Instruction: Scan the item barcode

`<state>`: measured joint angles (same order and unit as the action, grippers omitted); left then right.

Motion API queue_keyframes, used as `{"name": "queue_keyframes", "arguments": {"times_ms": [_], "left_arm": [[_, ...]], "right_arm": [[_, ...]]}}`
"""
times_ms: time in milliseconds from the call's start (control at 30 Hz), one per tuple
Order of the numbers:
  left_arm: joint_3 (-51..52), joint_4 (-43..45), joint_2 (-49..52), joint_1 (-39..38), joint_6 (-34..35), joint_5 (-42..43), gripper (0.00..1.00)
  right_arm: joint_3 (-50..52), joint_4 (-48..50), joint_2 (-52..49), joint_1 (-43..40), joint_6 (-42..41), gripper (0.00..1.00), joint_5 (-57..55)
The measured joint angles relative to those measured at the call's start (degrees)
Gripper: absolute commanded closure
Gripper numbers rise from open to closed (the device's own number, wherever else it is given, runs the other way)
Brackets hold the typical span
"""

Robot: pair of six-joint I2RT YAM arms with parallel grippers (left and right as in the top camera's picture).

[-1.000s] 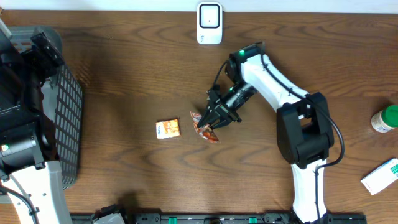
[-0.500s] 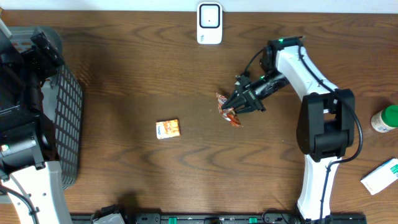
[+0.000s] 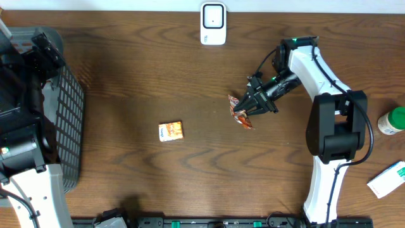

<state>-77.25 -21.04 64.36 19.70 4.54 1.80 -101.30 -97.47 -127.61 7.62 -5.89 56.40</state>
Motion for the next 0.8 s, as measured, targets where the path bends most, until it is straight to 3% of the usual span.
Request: {"name": "queue_keyframes", "arguments": {"times_ms": [267,433,667,800], "left_arm": [[0.0,0.0,0.0,0.0,0.0,0.0,0.09],[0.0,0.0,0.0,0.0,0.0,0.0,0.09],[0.0,0.0,0.0,0.0,0.0,0.0,0.09],[0.0,0.0,0.0,0.0,0.0,0.0,0.09]], "right_arm": [[0.0,4.0,0.0,-2.2,0.9,0.99,-0.6],[0.0,6.5,0.0,-2.5,8.0,0.99,8.3],[0.3,23.9,0.0,-2.1,12.6,0.99,23.6],[0.3,38.8,-0.2,-0.2,9.7,0.99,27.6]]}}
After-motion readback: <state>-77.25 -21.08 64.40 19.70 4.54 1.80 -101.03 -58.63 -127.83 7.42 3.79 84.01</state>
